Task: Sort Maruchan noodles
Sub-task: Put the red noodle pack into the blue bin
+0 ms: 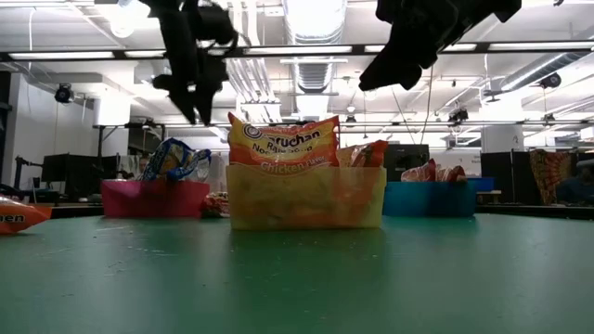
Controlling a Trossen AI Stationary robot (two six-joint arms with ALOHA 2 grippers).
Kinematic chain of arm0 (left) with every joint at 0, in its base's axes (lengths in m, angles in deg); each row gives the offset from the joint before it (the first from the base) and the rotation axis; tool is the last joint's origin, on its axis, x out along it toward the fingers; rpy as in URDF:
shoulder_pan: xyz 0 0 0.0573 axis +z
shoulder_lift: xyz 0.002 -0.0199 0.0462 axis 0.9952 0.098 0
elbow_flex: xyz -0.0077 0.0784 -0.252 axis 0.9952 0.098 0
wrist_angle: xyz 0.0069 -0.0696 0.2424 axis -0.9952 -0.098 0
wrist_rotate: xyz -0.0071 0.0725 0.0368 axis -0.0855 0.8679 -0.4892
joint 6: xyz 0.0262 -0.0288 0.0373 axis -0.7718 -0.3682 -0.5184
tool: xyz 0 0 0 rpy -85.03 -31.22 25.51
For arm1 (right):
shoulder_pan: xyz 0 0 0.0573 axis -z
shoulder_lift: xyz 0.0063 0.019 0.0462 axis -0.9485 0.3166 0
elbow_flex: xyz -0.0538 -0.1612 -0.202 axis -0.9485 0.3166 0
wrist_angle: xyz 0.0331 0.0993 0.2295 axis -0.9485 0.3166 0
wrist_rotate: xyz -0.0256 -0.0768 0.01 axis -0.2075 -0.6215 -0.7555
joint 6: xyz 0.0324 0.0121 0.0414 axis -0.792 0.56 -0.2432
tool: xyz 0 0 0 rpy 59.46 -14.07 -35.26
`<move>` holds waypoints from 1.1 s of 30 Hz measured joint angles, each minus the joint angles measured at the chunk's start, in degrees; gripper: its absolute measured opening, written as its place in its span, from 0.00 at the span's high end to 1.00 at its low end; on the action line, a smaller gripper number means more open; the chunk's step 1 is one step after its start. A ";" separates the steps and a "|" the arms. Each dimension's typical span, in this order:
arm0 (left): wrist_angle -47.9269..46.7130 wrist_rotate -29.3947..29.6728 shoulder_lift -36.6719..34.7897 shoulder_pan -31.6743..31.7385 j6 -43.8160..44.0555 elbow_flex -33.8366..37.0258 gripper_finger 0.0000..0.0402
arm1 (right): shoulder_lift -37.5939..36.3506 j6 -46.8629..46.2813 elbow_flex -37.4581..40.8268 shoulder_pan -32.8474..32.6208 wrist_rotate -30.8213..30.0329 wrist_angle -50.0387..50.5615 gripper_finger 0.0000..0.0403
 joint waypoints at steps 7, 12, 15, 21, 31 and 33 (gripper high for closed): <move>6.48 -0.19 -3.28 -13.36 -1.55 3.24 0.45 | 0.02 0.02 0.46 0.04 -0.02 0.04 0.73; 15.33 -0.25 -3.54 -21.94 -8.55 8.58 0.45 | 0.02 0.10 0.46 0.05 -0.02 0.04 0.73; 20.27 -0.29 -3.03 -24.48 -10.96 11.81 0.45 | 0.02 0.19 0.46 0.04 0.00 0.21 0.73; 27.50 0.39 -2.62 -24.23 -15.13 17.68 0.45 | 0.02 0.56 0.46 0.00 0.04 3.27 0.73; 42.23 0.91 -1.49 -20.05 -24.53 25.62 0.46 | 0.02 -0.02 0.46 0.09 0.08 4.46 0.73; 43.84 0.82 -0.70 -19.03 -25.82 26.31 0.47 | 0.02 -0.02 0.46 0.11 0.07 4.28 0.73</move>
